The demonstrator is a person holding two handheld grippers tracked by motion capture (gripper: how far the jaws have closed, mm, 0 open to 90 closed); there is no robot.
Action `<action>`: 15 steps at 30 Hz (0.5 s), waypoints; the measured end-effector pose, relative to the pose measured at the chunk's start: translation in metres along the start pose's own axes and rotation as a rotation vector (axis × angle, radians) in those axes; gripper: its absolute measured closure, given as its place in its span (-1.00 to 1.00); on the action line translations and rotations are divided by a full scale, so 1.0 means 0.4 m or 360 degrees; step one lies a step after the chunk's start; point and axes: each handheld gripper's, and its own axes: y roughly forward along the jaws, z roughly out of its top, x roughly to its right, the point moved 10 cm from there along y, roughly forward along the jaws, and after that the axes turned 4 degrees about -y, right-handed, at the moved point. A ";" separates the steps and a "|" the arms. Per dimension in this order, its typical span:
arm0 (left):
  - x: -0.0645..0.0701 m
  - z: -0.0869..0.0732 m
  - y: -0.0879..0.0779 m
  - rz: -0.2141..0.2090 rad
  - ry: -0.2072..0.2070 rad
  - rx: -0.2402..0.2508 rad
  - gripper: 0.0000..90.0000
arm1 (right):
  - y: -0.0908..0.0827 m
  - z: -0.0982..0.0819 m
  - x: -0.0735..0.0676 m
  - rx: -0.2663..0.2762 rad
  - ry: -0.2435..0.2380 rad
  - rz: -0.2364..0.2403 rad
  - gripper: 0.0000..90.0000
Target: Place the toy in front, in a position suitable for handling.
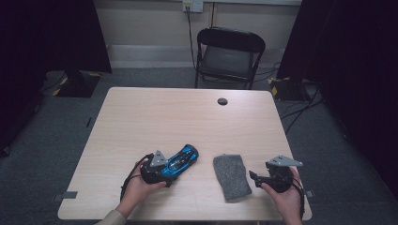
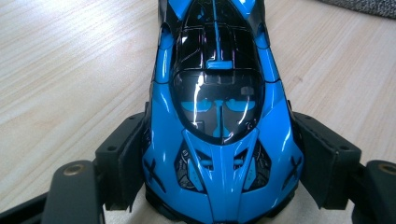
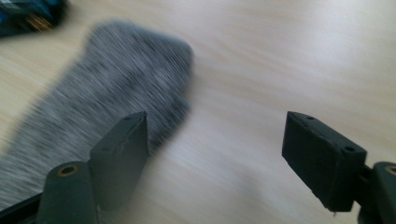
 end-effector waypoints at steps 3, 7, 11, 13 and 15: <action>0.000 0.000 0.000 -0.0002 0.0001 -0.0002 -0.43 | -0.001 0.039 -0.034 0.0050 -0.0023 0.0024 -0.64; 0.000 0.000 0.000 -0.0003 0.0001 -0.0005 -0.43 | 0.041 0.075 -0.124 0.0037 -0.0041 0.0145 -0.57; 0.000 0.000 0.000 -0.0003 0.0002 -0.0001 -0.43 | 0.088 0.062 -0.164 -0.0042 -0.0060 0.0192 -0.55; 0.000 -0.001 -0.001 -0.0004 0.0002 0.0000 -0.43 | 0.096 0.056 -0.168 -0.0059 -0.0066 0.0190 -0.54; 0.000 -0.001 -0.001 -0.0003 0.0002 0.0001 -0.43 | 0.107 0.049 -0.172 -0.0058 -0.0076 0.0188 -0.52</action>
